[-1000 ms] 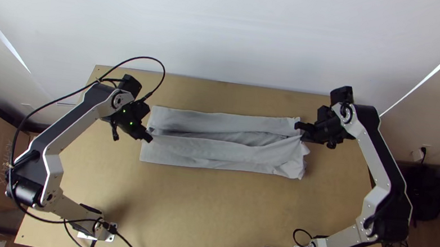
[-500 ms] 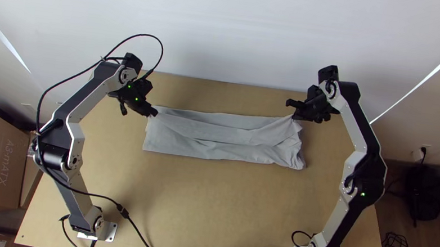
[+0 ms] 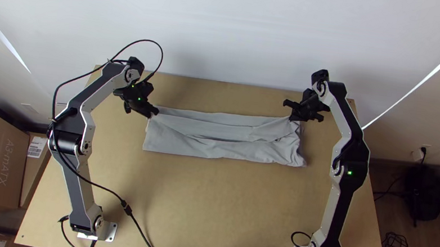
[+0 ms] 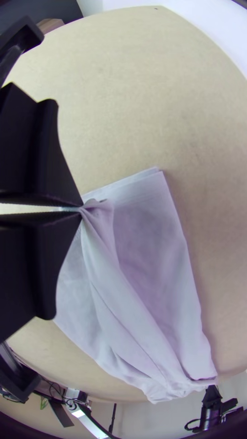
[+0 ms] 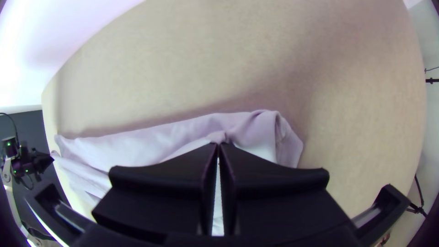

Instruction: Fold the t-shirt

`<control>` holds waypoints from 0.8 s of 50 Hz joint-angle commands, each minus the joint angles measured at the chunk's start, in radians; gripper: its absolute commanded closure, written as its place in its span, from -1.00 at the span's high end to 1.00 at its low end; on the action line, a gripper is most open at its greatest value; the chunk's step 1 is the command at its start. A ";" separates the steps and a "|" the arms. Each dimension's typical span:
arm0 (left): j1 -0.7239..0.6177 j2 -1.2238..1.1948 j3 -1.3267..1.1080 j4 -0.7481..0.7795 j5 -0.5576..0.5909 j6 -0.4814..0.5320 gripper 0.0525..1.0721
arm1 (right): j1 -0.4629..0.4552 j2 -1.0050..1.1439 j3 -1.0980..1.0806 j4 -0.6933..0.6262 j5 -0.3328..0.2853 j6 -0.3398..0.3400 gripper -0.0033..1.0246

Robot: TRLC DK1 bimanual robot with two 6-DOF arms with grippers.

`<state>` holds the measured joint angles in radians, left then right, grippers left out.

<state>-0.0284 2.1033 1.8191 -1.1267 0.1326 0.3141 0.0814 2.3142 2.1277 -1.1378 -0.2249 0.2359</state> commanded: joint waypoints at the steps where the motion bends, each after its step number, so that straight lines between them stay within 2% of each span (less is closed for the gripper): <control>1: 0.021 0.015 0.022 0.021 0.015 -0.001 -0.94 | -0.014 0.048 0.048 -0.002 0.010 0.029 -0.95; 11: 0.028 0.015 0.019 0.034 0.027 -0.064 -0.94 | -0.012 0.077 0.084 0.000 0.019 0.042 -0.94; 13: 0.027 0.014 0.022 0.034 0.036 -0.084 -0.92 | -0.011 0.082 0.094 0.000 0.021 0.048 -0.87; 14: 0.025 0.011 0.020 0.031 0.041 -0.092 -0.86 | -0.011 0.082 0.095 -0.002 0.019 0.049 -0.71; 17: 0.021 -0.005 0.014 0.024 0.041 -0.107 -0.53 | -0.009 0.074 0.095 -0.014 0.019 0.048 0.04; 19: 0.016 -0.025 0.000 0.022 0.045 -0.110 -0.50 | -0.009 0.060 0.095 -0.022 0.019 0.049 0.45; 20: 0.016 -0.037 -0.007 0.022 0.061 -0.115 -0.48 | -0.011 0.051 0.094 -0.023 0.019 0.049 0.59; 22: 0.021 -0.048 -0.018 0.024 0.098 -0.124 -0.31 | -0.015 0.030 0.086 -0.025 0.021 0.048 0.74; 23: 0.025 -0.055 -0.024 0.027 0.121 -0.135 -0.24 | -0.017 0.019 0.084 -0.025 0.021 0.046 0.76; 26: 0.042 -0.065 -0.040 0.030 0.174 -0.161 -0.23 | -0.025 -0.021 0.074 -0.028 0.021 0.046 0.79; 28: 0.050 -0.071 -0.049 0.030 0.200 -0.170 -0.17 | -0.034 -0.053 0.061 -0.027 0.021 0.043 0.93; 29: 0.053 -0.074 -0.053 0.030 0.203 -0.173 0.01 | -0.037 -0.068 0.054 -0.028 0.022 0.040 0.93; 31: 0.058 -0.081 -0.064 0.030 0.200 -0.173 0.50 | -0.045 -0.099 0.038 -0.027 0.022 0.037 0.93; 32: 0.058 -0.086 -0.072 0.025 0.197 -0.173 0.67 | -0.049 -0.116 0.032 -0.027 0.022 0.034 0.93; 36: 0.064 -0.117 -0.104 0.042 0.197 -0.175 0.92 | -0.072 -0.184 0.005 -0.027 0.022 0.029 0.93; 40: 0.076 -0.166 -0.158 0.105 0.199 -0.193 0.92 | -0.095 -0.260 -0.028 -0.023 0.022 0.037 0.93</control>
<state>0.0315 2.0159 1.7317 -1.0748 0.3153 0.1535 0.0200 2.1906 2.1433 -1.1522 -0.2096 0.2619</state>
